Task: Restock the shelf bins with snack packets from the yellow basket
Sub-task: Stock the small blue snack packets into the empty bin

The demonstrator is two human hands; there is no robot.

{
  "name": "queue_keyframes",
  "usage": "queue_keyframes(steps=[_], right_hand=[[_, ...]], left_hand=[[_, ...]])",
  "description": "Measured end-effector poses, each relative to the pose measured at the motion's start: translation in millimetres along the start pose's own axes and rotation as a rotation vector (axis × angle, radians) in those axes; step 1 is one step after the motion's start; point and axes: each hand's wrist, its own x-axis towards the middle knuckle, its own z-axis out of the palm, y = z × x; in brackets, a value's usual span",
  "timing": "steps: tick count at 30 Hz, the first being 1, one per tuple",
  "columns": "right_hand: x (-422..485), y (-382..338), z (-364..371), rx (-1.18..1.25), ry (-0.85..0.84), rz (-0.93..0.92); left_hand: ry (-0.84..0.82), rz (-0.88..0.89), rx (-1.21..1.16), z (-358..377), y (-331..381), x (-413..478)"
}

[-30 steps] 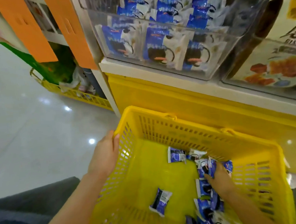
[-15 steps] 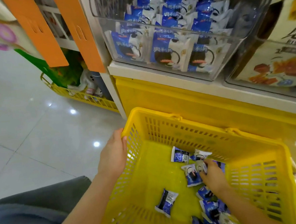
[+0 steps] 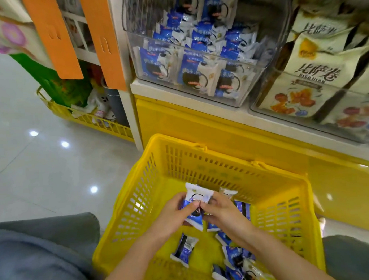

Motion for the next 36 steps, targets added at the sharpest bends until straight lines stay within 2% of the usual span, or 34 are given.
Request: queue_keyframes(steps=[3, 6, 8, 11, 14, 17, 20, 25, 27, 31, 36], right_hand=[[4, 10, -14, -0.167, 0.069, -0.047], [13, 41, -48, -0.376, 0.231, -0.018], [17, 68, -74, -0.521, 0.291, 0.089], [25, 100, -98, -0.599, 0.315, 0.270], [37, 117, -102, -0.693, 0.293, 0.338], [49, 128, -99, -0.716, 0.182, 0.361], [55, 136, -100, -1.024, 0.159, 0.361], [52, 136, -100, -1.200, 0.182, 0.359], [48, 132, -102, -1.200, 0.201, 0.325], [35, 111, -99, -0.917, 0.284, 0.333], [20, 64, -88, -0.789, 0.281, 0.176]], left_hand=[[0.062, 0.036, -0.004, -5, 0, -1], [0.145, 0.021, -0.043, -7, -2, 1], [0.164, 0.006, -0.029, -8, -6, 5], [0.166, -0.025, -0.013, -8, -11, 8], [0.171, -0.073, -0.047, -7, -13, 11], [0.192, -0.125, -0.124, -8, -17, 17], [0.229, -0.152, -0.169, -9, -18, 23], [0.253, -0.157, -0.134, -6, -19, 28], [0.259, -0.146, -0.136, -5, -18, 27], [0.270, -0.134, -0.139, -4, -16, 21], [0.280, -0.097, -0.046, -2, -7, 11]])
